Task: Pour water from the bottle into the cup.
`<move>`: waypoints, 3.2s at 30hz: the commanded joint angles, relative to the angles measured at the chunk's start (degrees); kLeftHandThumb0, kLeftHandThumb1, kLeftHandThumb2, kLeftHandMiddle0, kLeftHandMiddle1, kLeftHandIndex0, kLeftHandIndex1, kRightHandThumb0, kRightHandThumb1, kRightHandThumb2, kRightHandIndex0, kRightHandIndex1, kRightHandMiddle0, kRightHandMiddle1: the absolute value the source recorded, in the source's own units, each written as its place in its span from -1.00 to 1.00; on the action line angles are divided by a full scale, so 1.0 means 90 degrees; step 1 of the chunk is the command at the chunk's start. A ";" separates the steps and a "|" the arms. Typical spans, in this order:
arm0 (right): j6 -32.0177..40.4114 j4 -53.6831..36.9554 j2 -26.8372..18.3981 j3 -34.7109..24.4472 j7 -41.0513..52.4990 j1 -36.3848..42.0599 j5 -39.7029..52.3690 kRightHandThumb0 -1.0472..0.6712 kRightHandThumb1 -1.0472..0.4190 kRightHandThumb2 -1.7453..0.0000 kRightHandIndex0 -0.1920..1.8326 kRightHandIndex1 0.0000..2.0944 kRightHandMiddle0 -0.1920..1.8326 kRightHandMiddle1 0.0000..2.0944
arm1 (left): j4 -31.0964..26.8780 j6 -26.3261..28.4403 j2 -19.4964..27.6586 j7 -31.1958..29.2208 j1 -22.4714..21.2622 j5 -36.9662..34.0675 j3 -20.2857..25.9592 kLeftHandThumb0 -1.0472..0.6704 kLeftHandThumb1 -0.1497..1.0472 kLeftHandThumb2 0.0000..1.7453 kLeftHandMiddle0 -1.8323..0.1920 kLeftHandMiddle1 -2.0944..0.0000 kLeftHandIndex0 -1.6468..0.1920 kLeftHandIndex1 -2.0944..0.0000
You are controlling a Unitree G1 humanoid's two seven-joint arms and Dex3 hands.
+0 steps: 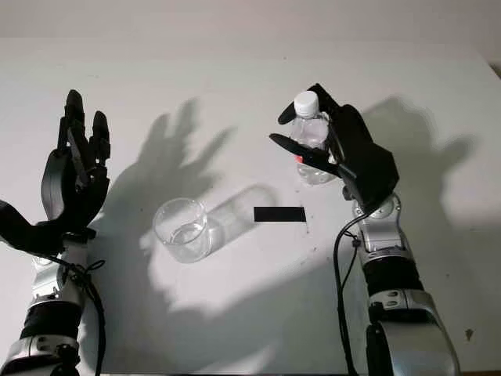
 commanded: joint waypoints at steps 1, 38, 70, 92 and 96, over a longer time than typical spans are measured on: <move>-0.0088 -0.0160 0.0078 0.0043 -0.0152 0.0121 -0.0016 -0.19 -1.00 0.52 0.53 1.00 0.43 1.00 | -0.0064 -0.0048 0.0000 -0.0016 0.0115 -0.0002 0.0018 -0.60 1.00 -0.16 1.00 1.00 1.00 1.00; -0.2005 0.0335 -0.0373 0.2436 -0.2922 -0.1891 -0.4130 -0.23 -1.00 0.80 0.46 1.00 0.25 1.00 | -0.0257 0.0003 -0.0005 0.0080 0.0209 0.0060 -0.0035 -0.60 1.00 -0.20 1.00 1.00 1.00 1.00; -0.1855 0.0449 -0.1103 0.4583 -0.7221 -0.2667 -0.7225 -0.39 -1.00 0.69 0.48 1.00 0.23 1.00 | -0.0128 -0.0048 0.0013 -0.0037 0.0085 0.0019 0.0010 -0.60 1.00 -0.21 1.00 1.00 1.00 1.00; -0.1106 0.0023 -0.1386 0.5224 -0.8064 -0.2914 -0.8065 -0.40 -0.99 0.92 0.38 1.00 -0.31 0.69 | -0.0112 -0.0067 -0.0049 0.0050 0.0095 0.0013 -0.0012 -0.61 1.00 -0.20 1.00 1.00 1.00 1.00; -0.0995 -0.0002 -0.1414 0.5287 -0.8236 -0.2937 -0.8138 -0.39 -1.00 0.92 0.38 1.00 -0.31 0.67 | -0.0119 -0.0075 -0.0058 0.0038 0.0093 0.0007 -0.0023 -0.60 1.00 -0.19 1.00 1.00 1.00 1.00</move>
